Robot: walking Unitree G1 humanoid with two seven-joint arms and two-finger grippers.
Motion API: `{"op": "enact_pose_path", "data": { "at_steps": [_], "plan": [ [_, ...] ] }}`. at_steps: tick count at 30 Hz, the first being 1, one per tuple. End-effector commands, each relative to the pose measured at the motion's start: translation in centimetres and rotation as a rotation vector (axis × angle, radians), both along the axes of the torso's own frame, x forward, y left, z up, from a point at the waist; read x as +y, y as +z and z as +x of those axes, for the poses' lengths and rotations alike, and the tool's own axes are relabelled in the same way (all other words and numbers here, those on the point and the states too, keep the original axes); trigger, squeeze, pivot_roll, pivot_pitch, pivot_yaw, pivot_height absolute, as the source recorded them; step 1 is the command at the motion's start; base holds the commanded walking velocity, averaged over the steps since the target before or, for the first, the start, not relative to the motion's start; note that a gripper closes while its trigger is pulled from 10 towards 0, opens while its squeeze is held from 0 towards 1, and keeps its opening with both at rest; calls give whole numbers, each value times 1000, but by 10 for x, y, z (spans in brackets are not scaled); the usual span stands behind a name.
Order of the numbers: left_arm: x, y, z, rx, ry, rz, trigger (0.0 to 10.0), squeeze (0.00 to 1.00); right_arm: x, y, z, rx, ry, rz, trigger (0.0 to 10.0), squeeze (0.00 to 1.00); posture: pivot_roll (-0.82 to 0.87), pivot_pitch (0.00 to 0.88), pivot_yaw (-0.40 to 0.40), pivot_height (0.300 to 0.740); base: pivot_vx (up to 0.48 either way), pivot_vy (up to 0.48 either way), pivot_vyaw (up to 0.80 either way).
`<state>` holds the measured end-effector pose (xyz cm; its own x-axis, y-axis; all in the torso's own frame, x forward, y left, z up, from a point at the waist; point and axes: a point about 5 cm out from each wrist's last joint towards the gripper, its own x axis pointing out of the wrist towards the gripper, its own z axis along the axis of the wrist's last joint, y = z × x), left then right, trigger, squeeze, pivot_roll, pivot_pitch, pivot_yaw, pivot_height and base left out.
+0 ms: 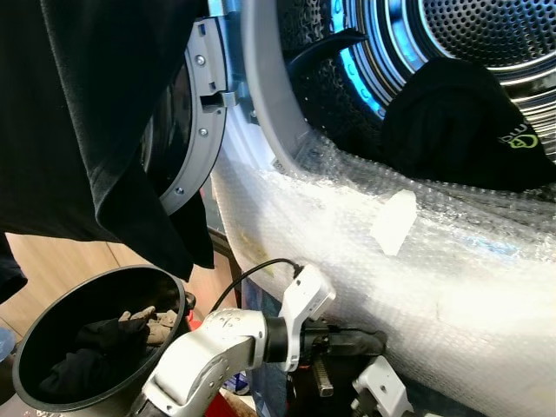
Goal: Clothes washing
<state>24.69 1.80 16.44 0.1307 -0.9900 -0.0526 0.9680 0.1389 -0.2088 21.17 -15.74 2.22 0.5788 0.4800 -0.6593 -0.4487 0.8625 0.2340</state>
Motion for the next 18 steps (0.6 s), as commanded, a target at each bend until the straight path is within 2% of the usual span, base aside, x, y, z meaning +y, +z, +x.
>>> {"op": "enact_pose_path", "data": {
  "at_steps": [1, 2, 4, 8, 12, 13, 15, 16, 18],
  "plan": [
    [-1, 10, 1, -47, -1, -26, 0, 0, -7, -2, 3, 42, -121, 52, 10000, 0, -29, 0, 41, 740, 0, 0, 0],
    [-1, 10, 1, -47, -1, -26, 0, 0, -7, -2, 3, 42, -121, 52, 10000, 0, -29, 0, 41, 740, 0, 0, 0],
    [-3, 12, 0, -42, -8, -36, 0, 0, -7, 4, 6, 33, -152, 145, 10000, 0, -30, 0, 41, 740, 0, 0, 0],
    [-4, 13, 0, -41, -9, -42, 0, 0, -11, 6, 13, -1, -209, 135, 10000, 0, -30, 0, 38, 740, 0, 0, 0],
    [-1, 14, 1, -42, 2, -45, 0, 0, -13, 13, 17, -36, -245, 216, 10000, 0, -23, 0, 32, 740, 0, 0, 0],
    [0, 15, 1, -43, 8, -46, 0, 0, -13, 18, 18, -68, -229, 258, 10000, 0, -22, 0, 32, 740, 0, 0, 0],
    [1, 15, 2, -43, 11, -46, 0, 0, -13, 21, 16, -84, -205, 283, 10000, 0, -22, 0, 32, 740, 0, 0, 0],
    [2, 15, 2, -43, 17, -46, 0, 0, -10, 28, 12, -129, -120, 325, 10000, 0, -21, 0, 32, 740, 0, 0, 0],
    [3, 15, 3, -44, 20, -45, 0, 0, -5, 33, 3, -142, -8, 387, 10000, 0, -21, 0, 33, 740, 0, 0, 0]
  ]
}}
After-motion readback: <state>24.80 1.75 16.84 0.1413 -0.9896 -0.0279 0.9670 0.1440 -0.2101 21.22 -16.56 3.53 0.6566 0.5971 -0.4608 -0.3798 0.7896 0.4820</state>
